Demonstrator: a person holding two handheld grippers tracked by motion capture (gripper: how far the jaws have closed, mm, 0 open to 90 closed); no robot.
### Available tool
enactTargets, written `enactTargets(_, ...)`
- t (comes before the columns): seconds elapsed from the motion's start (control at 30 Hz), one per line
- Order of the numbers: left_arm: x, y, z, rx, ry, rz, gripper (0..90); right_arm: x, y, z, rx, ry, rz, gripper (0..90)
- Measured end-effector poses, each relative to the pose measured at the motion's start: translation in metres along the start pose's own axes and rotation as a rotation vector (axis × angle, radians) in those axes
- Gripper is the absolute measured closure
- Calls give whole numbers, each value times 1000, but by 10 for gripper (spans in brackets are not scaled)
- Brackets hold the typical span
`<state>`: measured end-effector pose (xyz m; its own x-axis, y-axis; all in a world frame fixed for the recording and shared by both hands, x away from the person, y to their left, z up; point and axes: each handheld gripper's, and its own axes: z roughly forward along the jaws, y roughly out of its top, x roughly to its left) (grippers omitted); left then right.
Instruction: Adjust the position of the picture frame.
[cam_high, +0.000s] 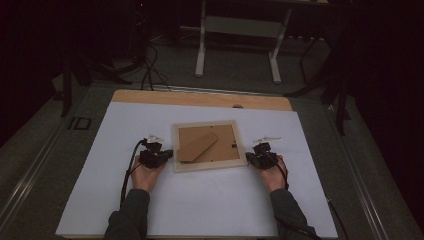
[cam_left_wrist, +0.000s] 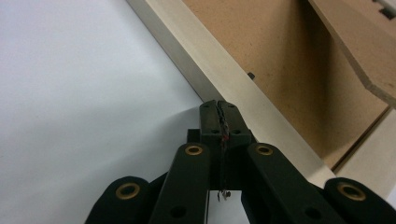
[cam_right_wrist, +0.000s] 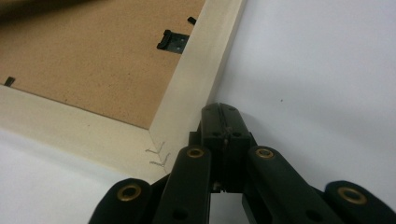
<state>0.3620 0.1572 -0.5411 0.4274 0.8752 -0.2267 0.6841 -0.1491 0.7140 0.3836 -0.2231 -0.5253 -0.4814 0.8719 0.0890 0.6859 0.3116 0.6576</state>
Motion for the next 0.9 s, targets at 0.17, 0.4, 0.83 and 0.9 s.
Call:
enactTargets(0.17,1,0,1,-9,-8,-1,900,5,-6,-4,-9,-20,-14,900)
enactTargets(0.4,1,-1,0,-2,-17,12,900,9,-14,-8,-31,-19,-26,899)
enactTargets(0.83,-3,-9,-12,40,-46,34,900,15,-25,-15,-40,-16,-48,900)
enactTargets(0.9,-3,-11,-14,43,-52,35,900,17,-26,-15,-45,-15,-55,900)
